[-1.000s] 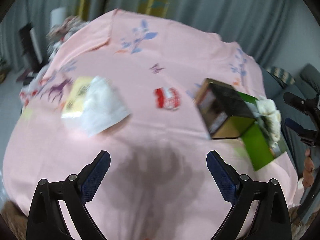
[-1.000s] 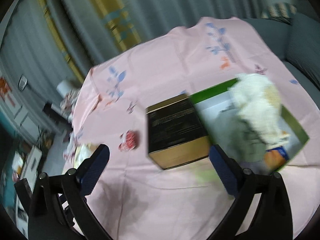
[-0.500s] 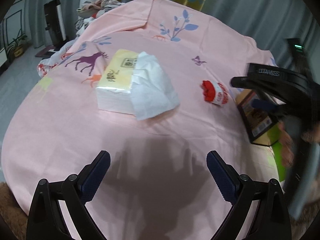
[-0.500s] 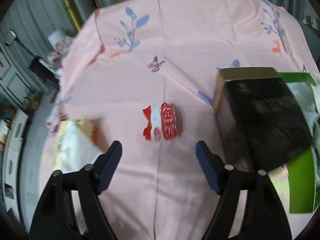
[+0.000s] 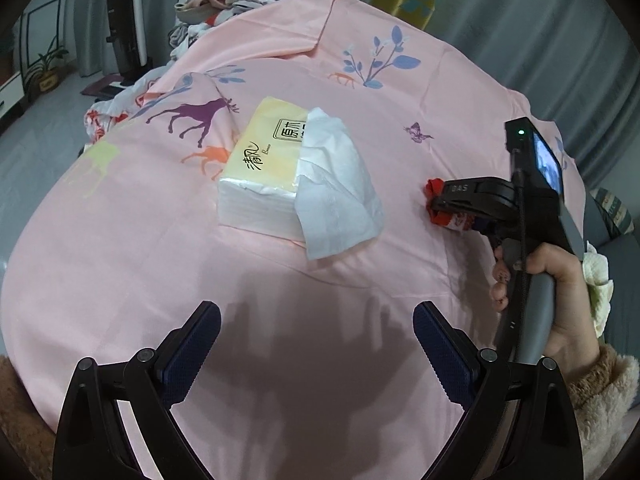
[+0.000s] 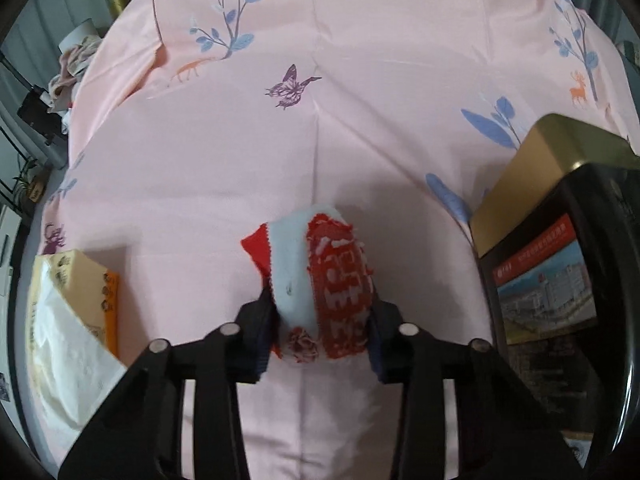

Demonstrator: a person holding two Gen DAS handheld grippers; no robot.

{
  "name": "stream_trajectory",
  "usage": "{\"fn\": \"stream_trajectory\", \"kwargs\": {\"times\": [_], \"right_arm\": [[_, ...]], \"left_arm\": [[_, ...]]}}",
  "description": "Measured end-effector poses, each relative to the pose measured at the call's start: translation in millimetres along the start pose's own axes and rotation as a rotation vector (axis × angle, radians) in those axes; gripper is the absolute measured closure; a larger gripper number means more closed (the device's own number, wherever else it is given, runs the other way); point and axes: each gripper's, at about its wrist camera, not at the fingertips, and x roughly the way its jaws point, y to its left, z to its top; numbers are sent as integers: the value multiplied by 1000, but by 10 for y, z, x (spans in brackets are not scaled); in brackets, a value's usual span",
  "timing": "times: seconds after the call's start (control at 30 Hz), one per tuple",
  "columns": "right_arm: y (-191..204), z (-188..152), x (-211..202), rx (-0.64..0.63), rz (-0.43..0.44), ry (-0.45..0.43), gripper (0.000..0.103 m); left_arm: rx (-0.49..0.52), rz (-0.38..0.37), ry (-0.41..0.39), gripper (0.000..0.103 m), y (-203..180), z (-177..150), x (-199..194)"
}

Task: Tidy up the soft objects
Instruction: 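Grasp the red-and-white sock with the right gripper and lift it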

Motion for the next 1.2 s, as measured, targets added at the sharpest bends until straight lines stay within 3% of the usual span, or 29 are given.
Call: {"fn": "stream_trajectory", "kwargs": {"times": [0.13,0.4,0.7,0.83,1.0,1.2], "right_arm": [[-57,-167,-237,3,80,11,69],[-122,-858,-798,-66,216,57,68],[-276,-1486,-895,-54,240,149,65],[-303,-1544,-875,-59,245,167,61],[-449,-1496,-984,-24,236,105,35],[-727,-1437,-1140,71,318,29,35]], "left_arm": [[13,2,4,6,-32,-15,6],[28,-22,23,6,-102,-74,17],[60,-49,41,6,-224,-166,7],[71,-63,56,6,-271,-212,28],[89,-103,72,6,-347,-277,71],[123,-234,105,13,-520,-382,107]]}}
